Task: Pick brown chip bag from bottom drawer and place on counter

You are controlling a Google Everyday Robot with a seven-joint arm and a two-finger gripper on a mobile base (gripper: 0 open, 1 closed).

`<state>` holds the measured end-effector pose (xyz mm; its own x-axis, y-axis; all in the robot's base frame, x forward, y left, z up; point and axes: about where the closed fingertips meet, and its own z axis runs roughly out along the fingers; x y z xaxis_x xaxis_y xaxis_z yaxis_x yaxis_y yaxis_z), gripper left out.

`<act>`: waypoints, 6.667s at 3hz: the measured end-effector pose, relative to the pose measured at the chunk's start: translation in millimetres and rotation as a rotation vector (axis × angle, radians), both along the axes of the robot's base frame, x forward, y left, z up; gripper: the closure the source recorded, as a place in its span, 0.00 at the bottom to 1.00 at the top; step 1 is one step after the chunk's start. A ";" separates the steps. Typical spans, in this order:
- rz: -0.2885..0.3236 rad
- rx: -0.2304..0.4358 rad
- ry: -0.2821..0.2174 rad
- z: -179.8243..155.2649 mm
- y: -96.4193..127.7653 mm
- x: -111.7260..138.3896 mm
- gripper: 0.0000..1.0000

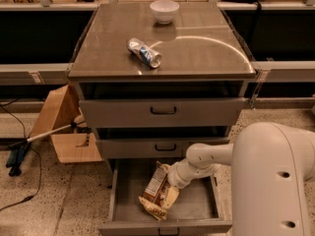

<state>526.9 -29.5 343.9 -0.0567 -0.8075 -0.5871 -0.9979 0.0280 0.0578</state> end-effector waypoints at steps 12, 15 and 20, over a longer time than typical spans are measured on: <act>-0.147 -0.132 -0.035 -150.1 34.3 42.7 0.00; -0.180 -0.151 -0.056 -160.5 30.7 55.4 0.00; -0.074 -0.110 0.019 -209.0 18.2 64.0 0.19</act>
Offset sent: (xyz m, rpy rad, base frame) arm 0.0280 0.0136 -0.0074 -0.0760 -0.1282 -0.0688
